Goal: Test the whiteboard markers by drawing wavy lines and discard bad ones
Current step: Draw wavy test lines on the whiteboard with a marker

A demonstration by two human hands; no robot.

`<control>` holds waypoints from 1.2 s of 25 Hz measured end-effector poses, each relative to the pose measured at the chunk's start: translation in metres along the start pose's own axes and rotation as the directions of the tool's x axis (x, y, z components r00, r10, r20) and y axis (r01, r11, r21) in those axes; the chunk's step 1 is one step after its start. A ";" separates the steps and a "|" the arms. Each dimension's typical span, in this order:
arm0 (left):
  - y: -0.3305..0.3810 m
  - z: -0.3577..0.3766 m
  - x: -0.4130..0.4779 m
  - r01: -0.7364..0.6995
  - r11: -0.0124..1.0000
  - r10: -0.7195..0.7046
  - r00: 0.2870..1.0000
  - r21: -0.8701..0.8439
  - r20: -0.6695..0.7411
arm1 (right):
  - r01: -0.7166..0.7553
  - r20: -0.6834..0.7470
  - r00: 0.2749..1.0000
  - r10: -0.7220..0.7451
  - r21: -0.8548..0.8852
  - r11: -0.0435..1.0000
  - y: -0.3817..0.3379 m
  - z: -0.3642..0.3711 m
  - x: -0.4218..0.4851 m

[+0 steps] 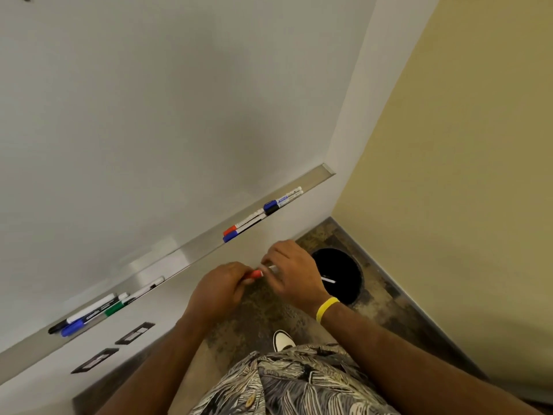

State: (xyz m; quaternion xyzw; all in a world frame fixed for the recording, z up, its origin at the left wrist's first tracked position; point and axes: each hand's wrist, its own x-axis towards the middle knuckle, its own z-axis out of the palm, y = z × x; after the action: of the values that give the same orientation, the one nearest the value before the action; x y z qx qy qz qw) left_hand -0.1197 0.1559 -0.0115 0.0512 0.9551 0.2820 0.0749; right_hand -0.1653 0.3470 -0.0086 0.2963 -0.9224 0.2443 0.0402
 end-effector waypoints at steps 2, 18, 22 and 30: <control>0.006 0.009 0.008 -0.049 0.999 0.050 0.997 -0.005 0.065 | 0.004 0.174 0.985 -0.007 0.014 1.000 0.012 0.004 -0.004; 0.018 0.069 0.053 0.009 0.999 -0.016 0.981 0.036 0.195 | -0.593 0.316 0.762 0.565 -0.010 0.805 0.177 -0.004 -0.042; 0.024 0.076 0.063 0.037 0.999 -0.043 0.987 0.040 0.156 | -0.585 0.262 0.776 0.574 -0.041 0.810 0.215 -0.012 -0.041; 0.010 0.081 0.059 0.044 0.969 -0.059 0.997 0.241 0.055 | -0.560 0.280 0.743 0.608 -0.236 0.794 0.221 -0.004 -0.080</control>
State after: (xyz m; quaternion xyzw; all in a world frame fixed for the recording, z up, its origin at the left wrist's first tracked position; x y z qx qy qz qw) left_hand -0.1635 0.2154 -0.0796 0.0436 0.9804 0.1608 0.1050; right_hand -0.2249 0.5472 -0.1167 0.0264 -0.9755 0.1255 -0.1787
